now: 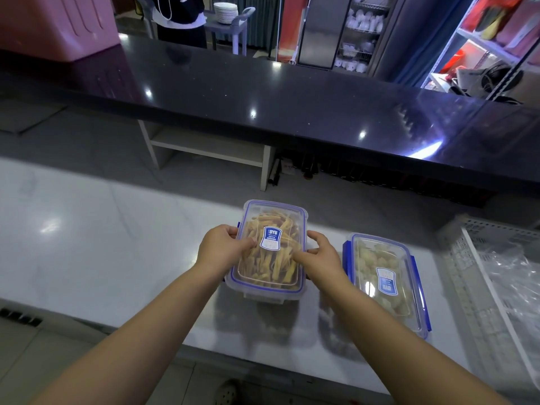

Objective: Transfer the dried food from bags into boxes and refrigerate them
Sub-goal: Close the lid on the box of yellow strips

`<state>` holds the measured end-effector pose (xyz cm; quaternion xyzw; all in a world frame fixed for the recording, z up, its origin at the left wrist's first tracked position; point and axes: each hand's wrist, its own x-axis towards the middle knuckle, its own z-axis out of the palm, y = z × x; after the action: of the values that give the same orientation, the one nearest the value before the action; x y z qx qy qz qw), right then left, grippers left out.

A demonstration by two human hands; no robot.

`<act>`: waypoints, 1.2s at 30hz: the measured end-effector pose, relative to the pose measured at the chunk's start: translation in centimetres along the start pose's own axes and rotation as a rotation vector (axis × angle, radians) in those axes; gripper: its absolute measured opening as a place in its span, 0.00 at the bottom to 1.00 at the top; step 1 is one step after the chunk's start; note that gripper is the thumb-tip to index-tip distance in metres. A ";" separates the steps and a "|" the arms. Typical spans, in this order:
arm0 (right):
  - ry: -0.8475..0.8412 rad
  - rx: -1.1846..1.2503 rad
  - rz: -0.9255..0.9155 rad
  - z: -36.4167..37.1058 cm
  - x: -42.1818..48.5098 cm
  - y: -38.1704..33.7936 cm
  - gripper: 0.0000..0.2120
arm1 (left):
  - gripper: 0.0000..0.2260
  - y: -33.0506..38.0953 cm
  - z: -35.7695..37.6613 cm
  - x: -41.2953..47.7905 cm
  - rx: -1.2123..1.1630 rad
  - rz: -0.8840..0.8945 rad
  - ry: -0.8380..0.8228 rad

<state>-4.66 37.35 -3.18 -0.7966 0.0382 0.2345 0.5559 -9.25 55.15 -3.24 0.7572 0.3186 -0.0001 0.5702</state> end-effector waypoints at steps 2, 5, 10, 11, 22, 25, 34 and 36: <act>-0.021 0.039 0.007 -0.3 -0.5 0.0 0.20 | 0.09 0.0 -0.3 0.0 -0.021 -0.019 -0.018; -0.010 0.092 0.032 -0.5 -0.3 -0.3 0.17 | 0.07 0.3 -0.7 0.0 -0.015 -0.054 -0.057; -0.010 0.125 0.104 -0.6 0.8 -1.0 0.20 | 0.10 1.0 -0.9 0.8 -0.017 -0.090 -0.103; -0.022 0.132 0.120 -0.7 0.9 -1.1 0.20 | 0.11 1.2 -1.1 1.0 -0.031 -0.096 -0.109; -0.064 0.095 0.205 -1.5 1.8 -3.1 0.11 | 0.17 2.7 -1.9 2.6 -0.043 -0.171 -0.155; -0.074 0.075 0.185 -1.8 2.1 -3.7 0.12 | 0.13 3.3 -2.0 2.9 -0.082 -0.160 -0.148; -0.077 0.033 0.185 -2.1 2.1 -4.1 0.12 | 0.10 3.3 -1.8 2.6 -0.192 -0.177 -0.194; -0.080 0.042 0.174 -2.3 2.1 -4.2 0.12 | 0.10 3.3 -1.9 2.6 -0.217 -0.172 -0.193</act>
<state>-0.70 37.26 0.21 -0.7683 0.0902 0.3126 0.5512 -6.27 57.54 -0.71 0.6575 0.3241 -0.0871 0.6746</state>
